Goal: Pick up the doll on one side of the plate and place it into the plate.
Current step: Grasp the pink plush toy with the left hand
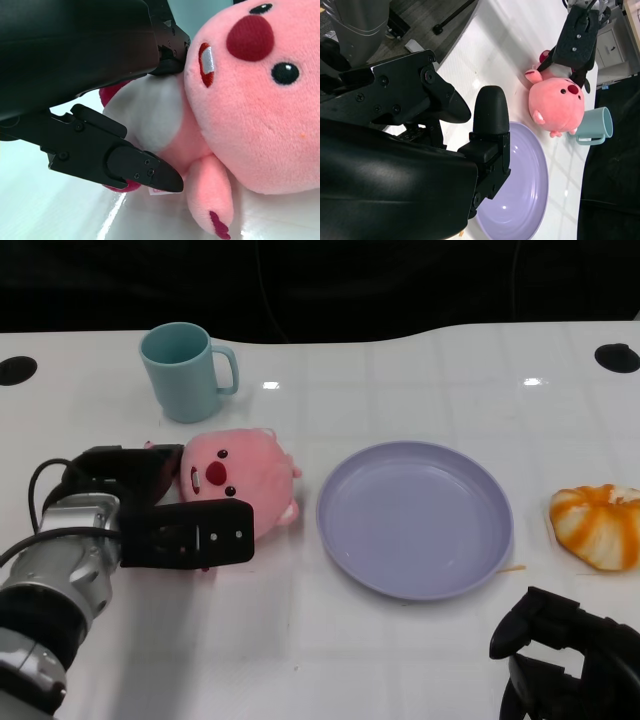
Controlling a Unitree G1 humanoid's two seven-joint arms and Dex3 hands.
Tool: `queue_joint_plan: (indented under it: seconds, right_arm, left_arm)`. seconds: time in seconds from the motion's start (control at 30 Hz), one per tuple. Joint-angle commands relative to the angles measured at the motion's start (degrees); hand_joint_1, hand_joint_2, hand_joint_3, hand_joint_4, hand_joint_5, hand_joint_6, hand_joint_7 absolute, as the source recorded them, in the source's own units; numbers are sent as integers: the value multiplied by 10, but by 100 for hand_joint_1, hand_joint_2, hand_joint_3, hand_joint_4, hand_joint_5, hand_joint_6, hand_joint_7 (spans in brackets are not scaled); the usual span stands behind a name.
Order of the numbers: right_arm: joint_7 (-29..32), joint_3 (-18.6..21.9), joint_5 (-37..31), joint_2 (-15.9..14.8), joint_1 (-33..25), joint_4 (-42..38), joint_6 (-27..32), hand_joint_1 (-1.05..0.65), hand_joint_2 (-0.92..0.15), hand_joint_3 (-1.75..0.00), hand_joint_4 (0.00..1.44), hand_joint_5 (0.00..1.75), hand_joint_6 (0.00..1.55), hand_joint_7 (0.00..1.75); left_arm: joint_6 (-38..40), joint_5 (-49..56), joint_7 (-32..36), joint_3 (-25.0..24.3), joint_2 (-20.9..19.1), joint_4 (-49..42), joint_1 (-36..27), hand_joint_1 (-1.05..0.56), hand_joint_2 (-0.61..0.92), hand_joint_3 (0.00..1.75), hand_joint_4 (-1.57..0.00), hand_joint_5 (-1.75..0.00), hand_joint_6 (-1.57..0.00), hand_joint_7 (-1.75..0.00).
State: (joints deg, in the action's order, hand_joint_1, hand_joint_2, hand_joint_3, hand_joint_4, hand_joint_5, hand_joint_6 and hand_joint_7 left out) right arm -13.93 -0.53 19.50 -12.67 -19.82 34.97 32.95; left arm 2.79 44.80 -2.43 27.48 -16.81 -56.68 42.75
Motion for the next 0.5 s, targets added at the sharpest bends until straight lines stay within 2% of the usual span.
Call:
queue_joint_plan:
  seconds: [0.03,0.13,0.27,0.3,0.37,0.43,0.5]
  right_arm:
    - [1,1,2,-6,-3,14,6,-14,-73,-110,63,175,45,167]
    - [0,3,3,-6,-4,16,6,-14,-73,-110,63,175,45,167]
    - [2,3,2,-8,-5,18,9,-13,-73,-111,63,175,45,167]
    - [3,3,1,-7,-5,20,10,-13,-73,-111,63,175,45,167]
    - [3,2,0,-7,-5,21,10,-13,-73,-111,63,175,45,167]
    - [3,2,1,-6,-6,22,11,-13,-72,-111,64,175,45,167]
    - [4,2,0,-6,-6,23,12,-13,-72,-112,64,175,46,167]
  left_arm:
    - [-7,-8,2,12,10,-55,2,-48,89,1,-26,-11,-29,-3]
    - [-11,-15,11,14,17,-81,7,-44,91,1,-33,-9,-35,-2]
    - [-36,-32,51,7,21,-100,0,-28,92,4,-57,-15,-44,-4]
    - [-41,-34,65,8,23,-106,-1,-24,92,6,-66,-46,-58,-3]
    - [-54,-38,91,8,25,-117,-3,-21,92,13,-66,-116,-80,-5]
    - [-68,-40,113,10,25,-127,-5,-23,92,15,-71,-133,-98,-8]
    - [-73,-37,126,16,24,-134,-4,-26,91,7,-74,-154,-120,-11]
